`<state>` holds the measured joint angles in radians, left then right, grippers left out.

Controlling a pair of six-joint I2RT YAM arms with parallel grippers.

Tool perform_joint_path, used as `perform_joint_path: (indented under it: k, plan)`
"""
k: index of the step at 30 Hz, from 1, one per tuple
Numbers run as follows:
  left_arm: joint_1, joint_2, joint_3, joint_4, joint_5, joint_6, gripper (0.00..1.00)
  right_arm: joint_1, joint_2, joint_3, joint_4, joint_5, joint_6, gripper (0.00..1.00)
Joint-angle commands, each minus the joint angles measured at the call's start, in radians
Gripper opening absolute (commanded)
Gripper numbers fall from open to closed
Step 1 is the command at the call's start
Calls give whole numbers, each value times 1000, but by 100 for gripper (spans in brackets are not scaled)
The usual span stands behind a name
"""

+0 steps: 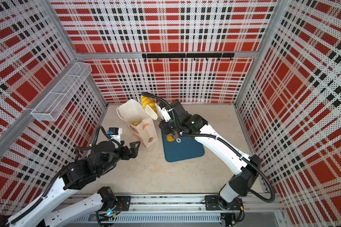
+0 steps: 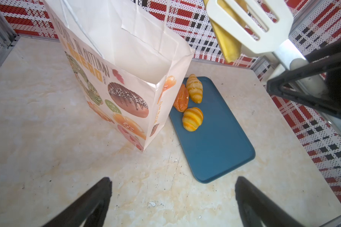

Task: Place the fake bread into the paper bag
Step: 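Lift the croissant toward the paper bag with right gripper while left arm draws back, then open the tongs with the right gripper to drop the croissant into the bag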

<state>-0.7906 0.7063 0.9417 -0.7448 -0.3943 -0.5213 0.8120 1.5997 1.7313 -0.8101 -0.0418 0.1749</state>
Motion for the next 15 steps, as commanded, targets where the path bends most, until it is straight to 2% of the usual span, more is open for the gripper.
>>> perform_joint_path:
  k: [1, 15]
  plan:
    - [43, -20, 31, -26, 21, 20, 99, 24, 32, 83, 84, -21, -35, 41]
    - [218, -52, 5, -51, 146, 33, 99, 57, 231, 295, 57, -23, -49, 42]
